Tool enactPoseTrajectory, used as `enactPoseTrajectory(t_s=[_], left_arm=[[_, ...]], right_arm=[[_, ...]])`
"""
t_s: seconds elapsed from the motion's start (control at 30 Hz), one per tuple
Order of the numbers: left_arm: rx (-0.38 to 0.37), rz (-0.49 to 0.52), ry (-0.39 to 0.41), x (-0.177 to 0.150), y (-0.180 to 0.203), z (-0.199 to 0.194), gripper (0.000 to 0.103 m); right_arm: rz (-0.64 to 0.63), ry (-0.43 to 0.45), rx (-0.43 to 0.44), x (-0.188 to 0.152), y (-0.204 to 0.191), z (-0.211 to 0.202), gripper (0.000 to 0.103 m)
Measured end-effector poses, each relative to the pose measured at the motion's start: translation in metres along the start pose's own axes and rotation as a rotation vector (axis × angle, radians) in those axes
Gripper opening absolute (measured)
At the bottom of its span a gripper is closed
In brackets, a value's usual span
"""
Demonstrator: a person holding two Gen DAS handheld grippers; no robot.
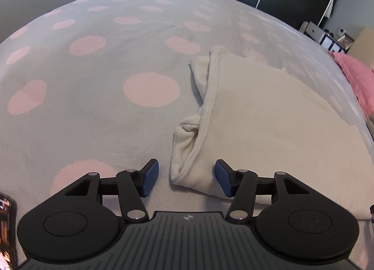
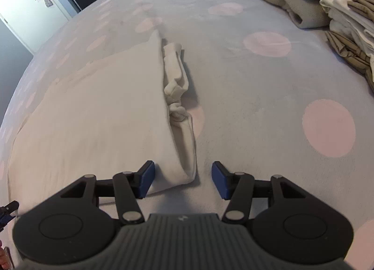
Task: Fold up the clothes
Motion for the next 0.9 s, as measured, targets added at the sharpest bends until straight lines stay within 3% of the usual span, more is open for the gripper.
enactPoseTrajectory(t_s=[0.17,0.27,0.33,0.4,0.57,0.73,0.9], left_arm=[[0.001,-0.056,0.038,-0.004,-0.001,0.003,0.052],[0.023,-0.056,0.068,-0.008,0.002,0.002,0.050],[0.032,-0.035,0.081,-0.009,0.005,0.002,0.043],[0.018,-0.028,0.087,-0.009,0.006,0.001,0.027],[0.027,-0.035,0.089,-0.008,0.007,-0.004,0.010],[0.078,0.041,0.106,-0.002,0.021,-0.014,0.007],[0.083,0.071,0.118,0.005,0.029,-0.033,0.007]], right_arm=[[-0.030,0.026,-0.031,-0.011,-0.015,0.004,0.054],[-0.059,0.047,-0.053,-0.015,-0.022,0.005,0.040],[-0.055,0.061,-0.034,-0.015,-0.024,0.005,0.018],[-0.040,0.070,-0.009,-0.013,-0.024,0.005,0.016],[-0.003,0.078,-0.010,-0.010,-0.021,0.002,0.014],[-0.001,0.099,-0.027,-0.001,-0.022,-0.011,0.012],[0.003,0.085,-0.034,0.016,-0.023,-0.034,0.011]])
Point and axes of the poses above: each gripper's, at about its wrist camera, not at the fingertips, and z roughly the way its jaws point, y to its right, x to its top, the point moved 3 cm from there along z, roughly the way its jaws point, and after that the axes turned 6 degrees about -z, right-handed, at the moved point
